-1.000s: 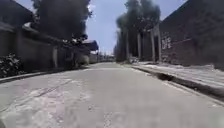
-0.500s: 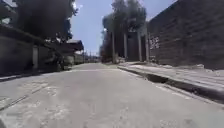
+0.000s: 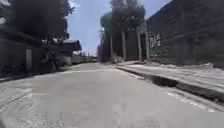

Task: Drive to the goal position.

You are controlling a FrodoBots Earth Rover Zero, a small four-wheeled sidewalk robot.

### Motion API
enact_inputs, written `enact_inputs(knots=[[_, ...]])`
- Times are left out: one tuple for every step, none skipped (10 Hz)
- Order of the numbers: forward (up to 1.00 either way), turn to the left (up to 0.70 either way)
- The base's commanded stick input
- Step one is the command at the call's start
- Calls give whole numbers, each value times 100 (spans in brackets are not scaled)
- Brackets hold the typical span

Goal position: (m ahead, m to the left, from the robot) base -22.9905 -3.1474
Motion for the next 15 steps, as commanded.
enact_inputs(knots=[[100,3],[100,25],[100,43],[23,87],[0,100],[0,100],[0,100],[0,100],[0,100],[0,100],[0,100],[0,100],[0,100],[0,100],[0,100]])
